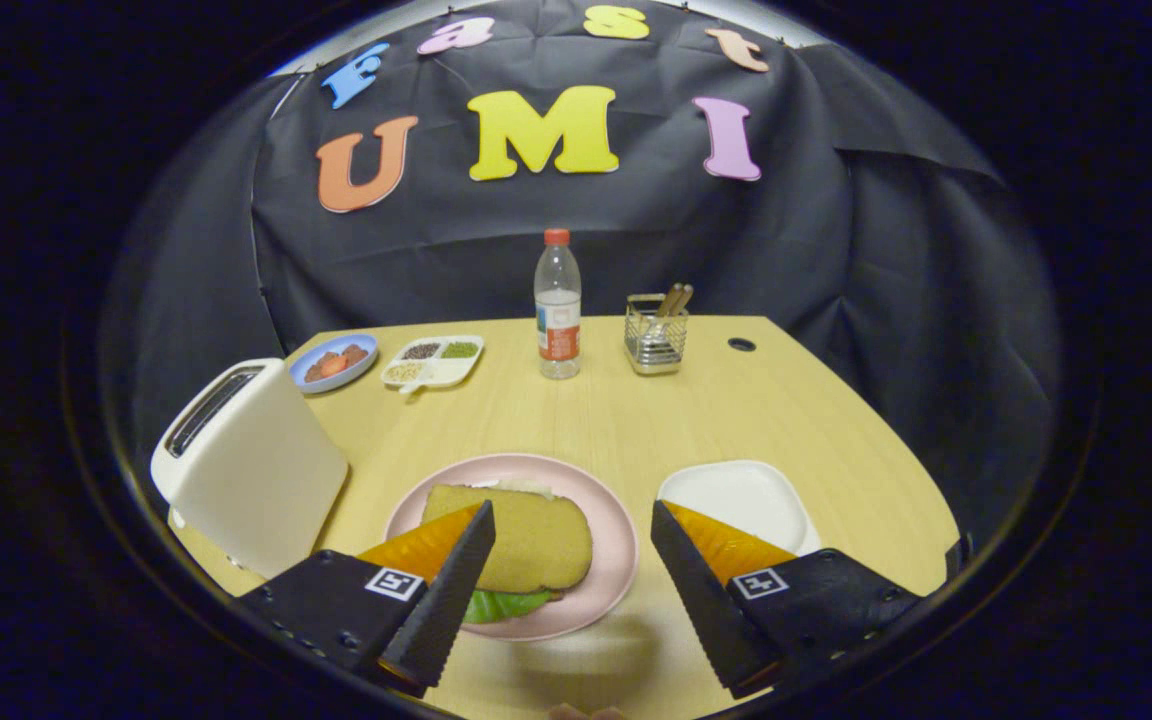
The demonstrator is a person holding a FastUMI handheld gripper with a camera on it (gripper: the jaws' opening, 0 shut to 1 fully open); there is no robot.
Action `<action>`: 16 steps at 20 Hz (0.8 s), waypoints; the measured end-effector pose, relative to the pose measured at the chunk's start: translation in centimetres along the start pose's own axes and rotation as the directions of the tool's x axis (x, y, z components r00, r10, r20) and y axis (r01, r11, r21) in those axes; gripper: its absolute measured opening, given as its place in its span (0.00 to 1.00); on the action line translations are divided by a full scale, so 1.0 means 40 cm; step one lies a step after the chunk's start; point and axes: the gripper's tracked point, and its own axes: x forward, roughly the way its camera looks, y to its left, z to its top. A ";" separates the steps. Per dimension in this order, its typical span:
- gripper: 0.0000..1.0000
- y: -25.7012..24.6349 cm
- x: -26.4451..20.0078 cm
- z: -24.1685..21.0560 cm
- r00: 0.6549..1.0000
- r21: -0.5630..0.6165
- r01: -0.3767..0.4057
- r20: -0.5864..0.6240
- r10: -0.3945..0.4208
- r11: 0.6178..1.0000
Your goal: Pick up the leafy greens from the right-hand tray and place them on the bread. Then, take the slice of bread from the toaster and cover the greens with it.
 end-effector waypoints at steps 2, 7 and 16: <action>0.95 0.024 -0.064 0.029 0.999 0.014 -0.022 0.042 0.022 1.000; 0.95 0.069 -0.281 0.122 0.972 -0.019 -0.014 0.234 0.018 1.000; 0.95 0.127 -0.703 0.176 0.865 -0.049 -0.022 0.500 0.044 0.999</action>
